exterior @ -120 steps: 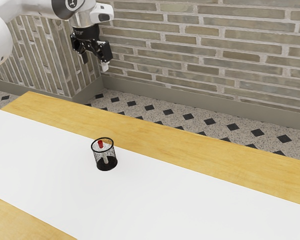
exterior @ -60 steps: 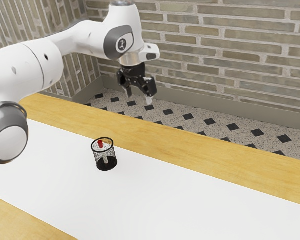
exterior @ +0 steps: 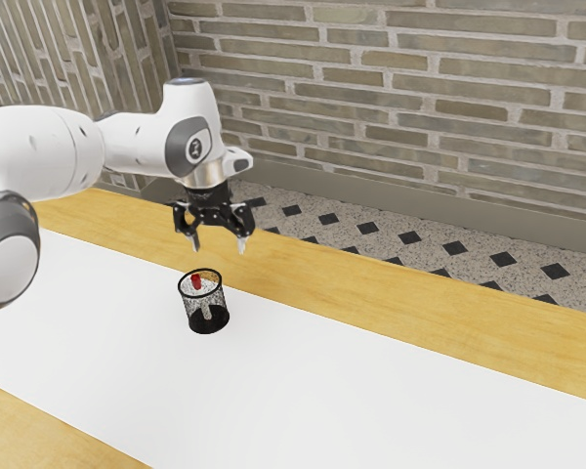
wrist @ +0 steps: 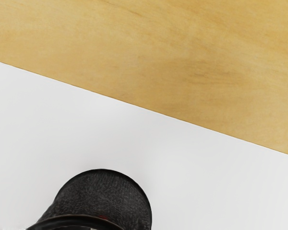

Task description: Take the marker out of the pen holder and place it to the left of the pen holder.

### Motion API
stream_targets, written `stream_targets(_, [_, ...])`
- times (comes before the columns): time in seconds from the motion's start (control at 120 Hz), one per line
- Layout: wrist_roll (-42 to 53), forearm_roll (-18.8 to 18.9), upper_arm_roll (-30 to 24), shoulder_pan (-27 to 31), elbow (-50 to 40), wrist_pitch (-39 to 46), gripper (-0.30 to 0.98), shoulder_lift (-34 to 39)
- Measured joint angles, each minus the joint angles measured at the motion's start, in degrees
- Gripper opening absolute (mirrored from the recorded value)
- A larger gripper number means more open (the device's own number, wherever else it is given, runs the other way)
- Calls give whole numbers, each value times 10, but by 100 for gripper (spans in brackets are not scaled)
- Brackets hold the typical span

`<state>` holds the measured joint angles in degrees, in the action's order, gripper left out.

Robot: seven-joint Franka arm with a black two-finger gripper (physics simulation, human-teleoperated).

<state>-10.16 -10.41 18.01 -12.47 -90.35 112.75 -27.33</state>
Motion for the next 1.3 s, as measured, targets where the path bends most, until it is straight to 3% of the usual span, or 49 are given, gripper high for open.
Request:
stream_targets(0.508, [-92,-13,11,-3,-104,14,68,44])
stream_targets(1.1, [-151,-17,8,-15,-133,10,30,69])
stream_targets(1.3, [-162,-18,10,-15,-140,4,22,74])
